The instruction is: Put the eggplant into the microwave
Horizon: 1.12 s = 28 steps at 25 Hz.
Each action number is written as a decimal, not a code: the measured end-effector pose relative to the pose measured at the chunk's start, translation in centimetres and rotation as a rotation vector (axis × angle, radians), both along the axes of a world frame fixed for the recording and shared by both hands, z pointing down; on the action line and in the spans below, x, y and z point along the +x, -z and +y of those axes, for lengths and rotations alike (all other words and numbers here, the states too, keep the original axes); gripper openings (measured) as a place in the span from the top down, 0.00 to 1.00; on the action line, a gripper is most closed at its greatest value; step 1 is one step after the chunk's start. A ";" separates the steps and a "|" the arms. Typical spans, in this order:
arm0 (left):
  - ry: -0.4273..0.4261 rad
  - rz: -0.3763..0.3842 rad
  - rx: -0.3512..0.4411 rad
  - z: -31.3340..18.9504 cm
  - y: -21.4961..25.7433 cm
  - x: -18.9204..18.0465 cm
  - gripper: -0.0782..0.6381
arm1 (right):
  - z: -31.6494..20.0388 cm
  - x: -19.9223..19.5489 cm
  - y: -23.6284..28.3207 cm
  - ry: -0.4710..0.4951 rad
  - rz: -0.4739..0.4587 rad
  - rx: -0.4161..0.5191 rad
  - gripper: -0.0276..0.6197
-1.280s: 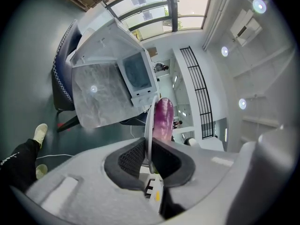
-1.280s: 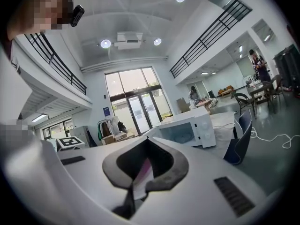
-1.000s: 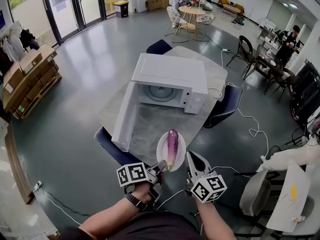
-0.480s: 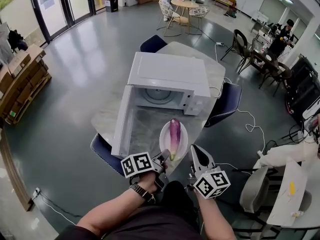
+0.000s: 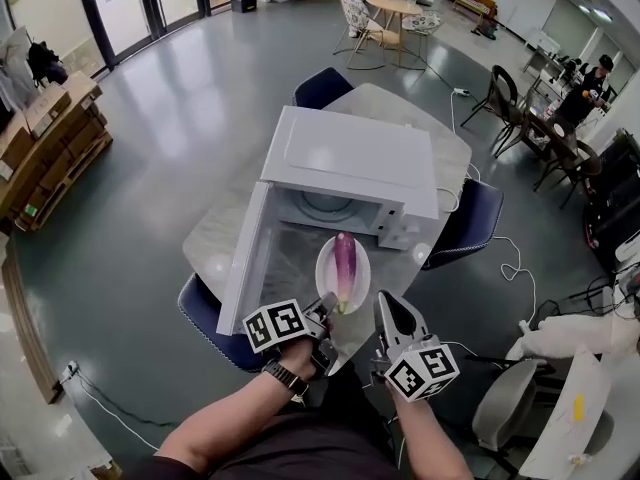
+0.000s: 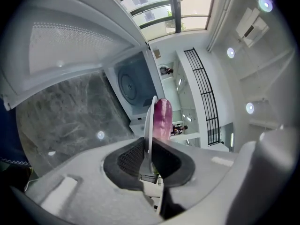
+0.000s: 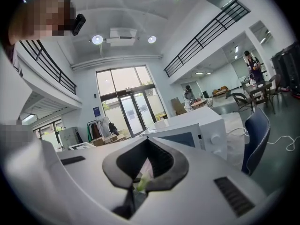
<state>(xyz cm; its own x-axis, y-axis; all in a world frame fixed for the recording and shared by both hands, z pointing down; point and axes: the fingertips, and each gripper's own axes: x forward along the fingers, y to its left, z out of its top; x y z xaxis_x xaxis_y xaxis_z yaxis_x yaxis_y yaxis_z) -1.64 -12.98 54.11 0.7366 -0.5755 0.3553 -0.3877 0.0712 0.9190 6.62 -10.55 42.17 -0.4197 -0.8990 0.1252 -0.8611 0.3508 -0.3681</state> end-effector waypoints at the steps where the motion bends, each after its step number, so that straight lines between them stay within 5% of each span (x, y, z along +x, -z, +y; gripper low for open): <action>1: 0.011 -0.006 0.004 -0.9 -0.4 0.1 0.85 | -0.8 0.0 -0.2 0.014 0.000 0.001 0.95; 14: 0.178 0.001 -0.082 -12.6 -8.9 0.6 0.85 | -10.8 0.6 -5.2 0.160 -0.024 -0.048 0.95; 28: 0.263 0.036 -0.115 -19.7 -14.1 1.7 0.85 | -14.7 2.7 -9.1 0.168 -0.055 -0.096 0.95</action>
<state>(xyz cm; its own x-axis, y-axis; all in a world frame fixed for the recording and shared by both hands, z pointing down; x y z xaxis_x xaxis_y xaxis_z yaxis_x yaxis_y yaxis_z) 0.09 -32.73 68.17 0.5809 -0.7055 0.4059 -0.3098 0.2695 0.9118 9.31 -25.22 51.26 -0.5717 -0.8006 0.1795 -0.7710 0.4493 -0.4512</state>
